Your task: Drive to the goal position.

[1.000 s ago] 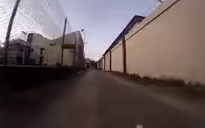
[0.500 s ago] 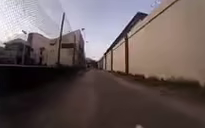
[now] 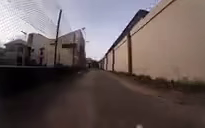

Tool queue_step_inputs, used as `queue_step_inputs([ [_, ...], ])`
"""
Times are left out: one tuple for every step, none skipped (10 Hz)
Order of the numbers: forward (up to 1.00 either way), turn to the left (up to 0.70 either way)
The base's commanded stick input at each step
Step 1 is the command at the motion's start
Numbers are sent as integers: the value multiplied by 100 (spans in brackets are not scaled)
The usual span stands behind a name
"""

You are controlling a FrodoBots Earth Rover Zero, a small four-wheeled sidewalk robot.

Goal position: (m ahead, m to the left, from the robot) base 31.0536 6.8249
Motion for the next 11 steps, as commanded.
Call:
queue_step_inputs([
  [97, 0],
  [97, 0],
  [97, 0],
  [97, 0],
  [97, 0],
  [97, 0],
  [97, 0],
  [97, 0],
  [97, 0],
  [97, 0],
  [97, 0],
])
